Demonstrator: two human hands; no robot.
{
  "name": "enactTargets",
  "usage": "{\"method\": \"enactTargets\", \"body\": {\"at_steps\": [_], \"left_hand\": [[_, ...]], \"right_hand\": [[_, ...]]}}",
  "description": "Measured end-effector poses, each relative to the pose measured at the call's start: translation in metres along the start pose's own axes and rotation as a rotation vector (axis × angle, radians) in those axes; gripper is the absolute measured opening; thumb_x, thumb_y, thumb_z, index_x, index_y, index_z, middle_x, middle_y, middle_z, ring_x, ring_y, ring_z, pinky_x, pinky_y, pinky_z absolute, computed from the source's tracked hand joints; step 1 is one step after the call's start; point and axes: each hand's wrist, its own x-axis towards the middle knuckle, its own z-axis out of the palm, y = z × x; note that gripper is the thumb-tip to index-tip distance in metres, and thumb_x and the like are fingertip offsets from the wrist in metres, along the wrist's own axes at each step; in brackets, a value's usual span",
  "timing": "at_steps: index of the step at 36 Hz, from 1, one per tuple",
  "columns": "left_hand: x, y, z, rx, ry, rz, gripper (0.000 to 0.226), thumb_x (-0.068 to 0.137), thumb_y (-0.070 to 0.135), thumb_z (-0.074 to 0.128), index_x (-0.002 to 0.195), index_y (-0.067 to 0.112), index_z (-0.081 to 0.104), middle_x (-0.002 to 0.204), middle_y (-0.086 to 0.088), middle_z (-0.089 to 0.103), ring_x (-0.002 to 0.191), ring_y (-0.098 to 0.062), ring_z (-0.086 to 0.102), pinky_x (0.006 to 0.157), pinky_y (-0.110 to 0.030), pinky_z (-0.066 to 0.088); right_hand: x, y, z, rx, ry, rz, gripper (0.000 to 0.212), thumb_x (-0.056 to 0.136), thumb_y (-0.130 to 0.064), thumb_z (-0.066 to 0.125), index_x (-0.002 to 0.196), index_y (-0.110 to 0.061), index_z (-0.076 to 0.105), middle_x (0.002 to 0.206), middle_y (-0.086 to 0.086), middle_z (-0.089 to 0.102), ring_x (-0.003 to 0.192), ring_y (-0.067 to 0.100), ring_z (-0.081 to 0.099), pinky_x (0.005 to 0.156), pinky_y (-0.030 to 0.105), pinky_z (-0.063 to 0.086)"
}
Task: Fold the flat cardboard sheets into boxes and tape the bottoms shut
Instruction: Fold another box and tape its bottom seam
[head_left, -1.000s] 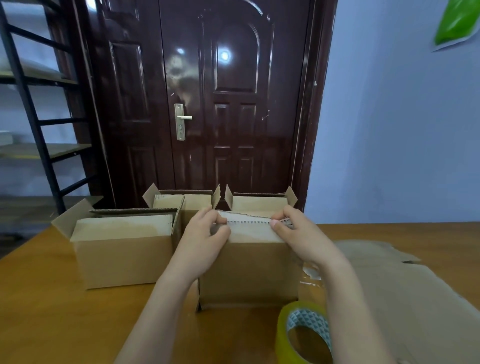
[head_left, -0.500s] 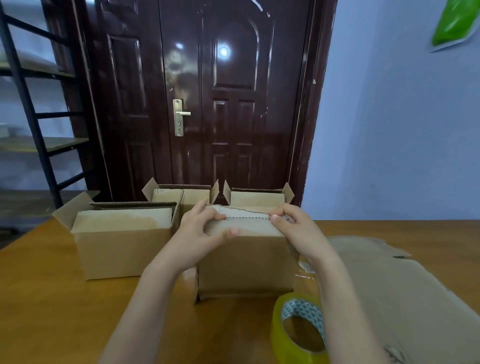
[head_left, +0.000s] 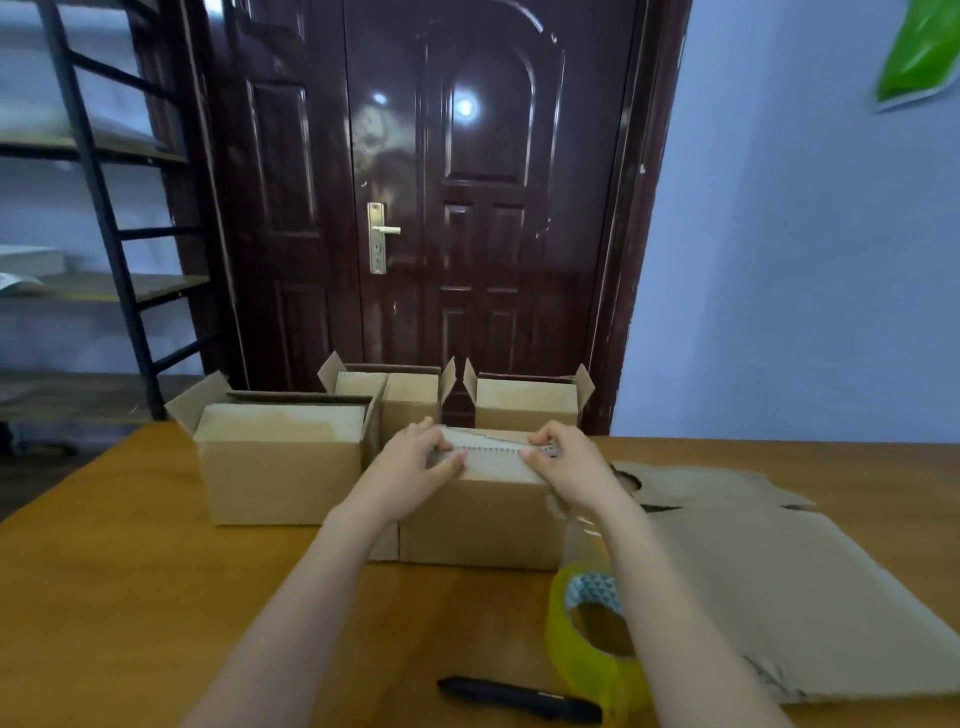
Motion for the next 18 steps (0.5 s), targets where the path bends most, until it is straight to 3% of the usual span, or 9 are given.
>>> {"method": "enactTargets", "body": {"at_steps": [2, 4, 7, 11, 15, 18], "left_hand": [[0.001, -0.001, 0.002, 0.002, -0.005, -0.005, 0.029, 0.096, 0.042, 0.047, 0.111, 0.022, 0.060, 0.157, -0.006, 0.022, 0.146, -0.022, 0.015, 0.118, -0.042, 0.018], [0.002, 0.000, 0.003, 0.032, 0.002, -0.012, 0.028, 0.096, 0.042, 0.045, 0.109, 0.022, 0.060, 0.157, -0.005, 0.022, 0.146, -0.023, 0.011, 0.118, -0.044, 0.016], [0.003, 0.000, 0.004, 0.220, 0.047, 0.023, 0.034, 0.097, 0.044, 0.040, 0.112, 0.022, 0.062, 0.156, -0.002, 0.025, 0.147, -0.021, 0.009, 0.118, -0.043, 0.015], [-0.001, 0.004, 0.005, 0.403, 0.117, 0.123, 0.039, 0.101, 0.039, 0.034, 0.117, 0.019, 0.062, 0.146, 0.003, 0.041, 0.135, -0.015, 0.032, 0.108, -0.032, 0.027], [-0.006, 0.016, 0.009, 0.397, 0.096, 0.182, 0.038, 0.103, 0.032, 0.031, 0.129, 0.022, 0.058, 0.132, 0.003, 0.056, 0.120, -0.015, 0.047, 0.100, -0.029, 0.037], [-0.009, 0.017, 0.009, 0.371, 0.053, 0.141, 0.042, 0.102, 0.039, 0.030, 0.131, 0.025, 0.056, 0.129, 0.002, 0.060, 0.118, -0.015, 0.052, 0.098, -0.029, 0.040]], "right_hand": [[-0.001, 0.002, -0.001, 0.023, -0.008, 0.001, 0.013, 0.095, -0.034, 0.054, 0.101, -0.023, 0.054, 0.124, -0.001, 0.051, 0.089, 0.015, 0.051, 0.063, 0.021, 0.037], [-0.001, 0.002, -0.001, 0.058, -0.005, 0.008, 0.016, 0.094, -0.032, 0.056, 0.103, -0.020, 0.057, 0.126, 0.000, 0.053, 0.098, 0.013, 0.049, 0.076, 0.025, 0.037], [-0.004, 0.002, 0.000, 0.101, 0.005, 0.020, 0.017, 0.094, -0.030, 0.057, 0.104, -0.016, 0.059, 0.124, 0.001, 0.056, 0.100, 0.014, 0.049, 0.079, 0.027, 0.036], [-0.005, 0.002, 0.003, 0.143, 0.022, 0.043, 0.018, 0.094, -0.030, 0.057, 0.106, -0.016, 0.059, 0.125, 0.002, 0.057, 0.100, 0.015, 0.049, 0.079, 0.028, 0.036], [-0.006, 0.001, 0.006, 0.118, 0.049, 0.065, 0.021, 0.095, -0.030, 0.055, 0.111, -0.017, 0.059, 0.122, 0.004, 0.059, 0.099, 0.016, 0.051, 0.078, 0.028, 0.039], [-0.008, -0.002, 0.009, 0.026, 0.067, 0.062, 0.024, 0.097, -0.032, 0.049, 0.115, -0.018, 0.058, 0.119, 0.004, 0.060, 0.099, 0.018, 0.054, 0.083, 0.033, 0.045]]}}
